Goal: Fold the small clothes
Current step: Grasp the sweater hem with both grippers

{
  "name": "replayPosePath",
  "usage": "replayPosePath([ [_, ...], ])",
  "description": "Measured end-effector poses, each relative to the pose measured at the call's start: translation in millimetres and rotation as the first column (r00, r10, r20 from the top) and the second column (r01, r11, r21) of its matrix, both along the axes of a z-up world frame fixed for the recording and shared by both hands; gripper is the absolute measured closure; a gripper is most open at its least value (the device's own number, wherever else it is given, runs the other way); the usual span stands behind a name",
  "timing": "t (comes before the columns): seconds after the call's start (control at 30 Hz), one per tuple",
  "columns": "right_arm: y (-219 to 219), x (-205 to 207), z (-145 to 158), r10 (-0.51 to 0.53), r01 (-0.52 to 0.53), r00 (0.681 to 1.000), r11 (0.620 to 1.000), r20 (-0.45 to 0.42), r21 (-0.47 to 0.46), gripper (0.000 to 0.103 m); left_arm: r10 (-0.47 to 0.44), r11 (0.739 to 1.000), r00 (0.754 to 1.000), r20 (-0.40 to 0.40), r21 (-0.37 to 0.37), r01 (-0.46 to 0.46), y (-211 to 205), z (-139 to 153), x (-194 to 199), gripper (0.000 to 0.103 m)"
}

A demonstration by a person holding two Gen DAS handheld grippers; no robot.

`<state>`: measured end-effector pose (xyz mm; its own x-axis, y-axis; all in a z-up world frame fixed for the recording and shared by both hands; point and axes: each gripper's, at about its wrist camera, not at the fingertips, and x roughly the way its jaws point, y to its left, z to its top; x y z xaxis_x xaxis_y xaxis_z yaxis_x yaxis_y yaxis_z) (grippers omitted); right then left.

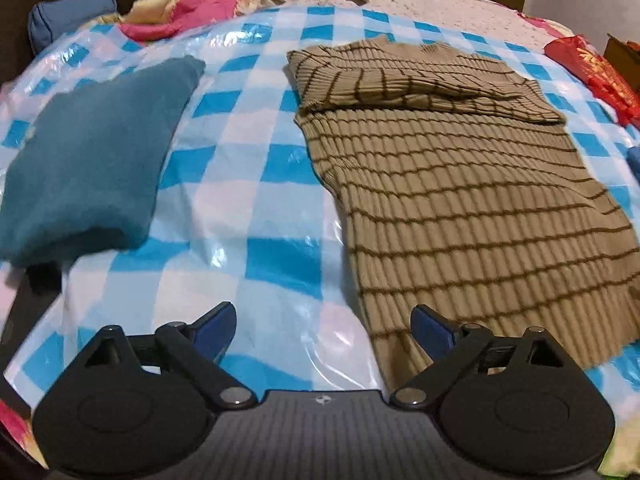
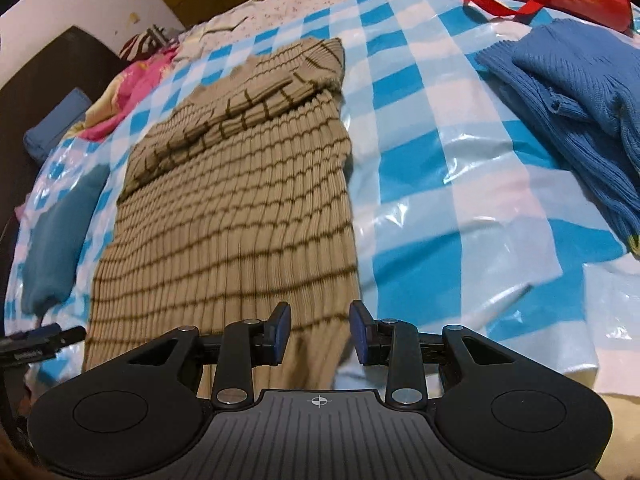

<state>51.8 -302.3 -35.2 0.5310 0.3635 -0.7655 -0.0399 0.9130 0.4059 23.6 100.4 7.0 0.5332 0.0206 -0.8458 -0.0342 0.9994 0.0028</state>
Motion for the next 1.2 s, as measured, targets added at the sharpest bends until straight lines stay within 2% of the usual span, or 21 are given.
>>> replayPosePath([
  [0.07,0.5,-1.7,-2.3,0.014,-0.014,1.000,1.000,-0.005,-0.014,0.071,-0.004,1.000,1.000,-0.015,-0.014,0.004,-3.0,1.1,-2.0,0.001],
  [0.2,-1.7,-3.8,-3.0,0.018,-0.018,1.000,1.000,0.003,0.000,0.071,-0.028,1.000,0.999,-0.032,-0.011,0.027,-10.4,1.4,-2.4,0.011],
  [0.33,-5.0,-6.1,-3.8,0.020,-0.020,1.000,1.000,0.006,0.021,0.071,-0.074,0.996,0.996,-0.059,-0.062,0.070,-21.1,-0.6,-1.6,0.017],
  [0.43,-4.3,-5.8,-4.9,0.027,-0.027,1.000,0.999,0.004,0.017,0.071,-0.060,0.994,0.992,-0.108,-0.094,0.050,-23.0,-11.7,3.9,0.028],
  [0.47,-4.7,-5.7,-4.8,0.030,-0.030,1.000,0.999,0.005,0.020,0.071,-0.049,0.995,0.992,-0.118,-0.093,0.038,-22.6,-14.9,5.5,0.028],
  [0.5,-5.2,-5.0,-4.9,0.033,-0.033,0.999,0.999,0.004,0.023,0.071,-0.044,0.995,0.992,-0.120,-0.097,0.032,-22.3,-16.5,6.0,0.029],
  [0.63,-9.0,-4.4,-6.4,0.037,-0.037,0.999,0.998,-0.010,0.046,0.071,-0.059,0.989,0.990,-0.125,-0.140,0.042,-23.8,-13.5,3.6,0.044],
  [0.97,-7.9,10.0,-15.0,0.049,-0.043,0.996,0.996,-0.069,0.083,0.071,-0.030,0.975,0.986,-0.161,-0.222,-0.006,-12.9,-23.2,10.7,0.045],
  [1.07,-6.7,12.3,-16.4,0.065,-0.056,0.995,0.993,-0.082,0.106,0.069,-0.031,0.972,0.989,-0.144,-0.236,-0.004,-11.7,-18.0,8.0,0.052],
  [1.2,-10.3,13.4,-19.2,0.062,-0.049,0.994,0.988,-0.087,0.148,0.069,-0.037,0.967,0.991,-0.128,-0.257,0.003,-10.2,-20.9,7.6,0.053],
])
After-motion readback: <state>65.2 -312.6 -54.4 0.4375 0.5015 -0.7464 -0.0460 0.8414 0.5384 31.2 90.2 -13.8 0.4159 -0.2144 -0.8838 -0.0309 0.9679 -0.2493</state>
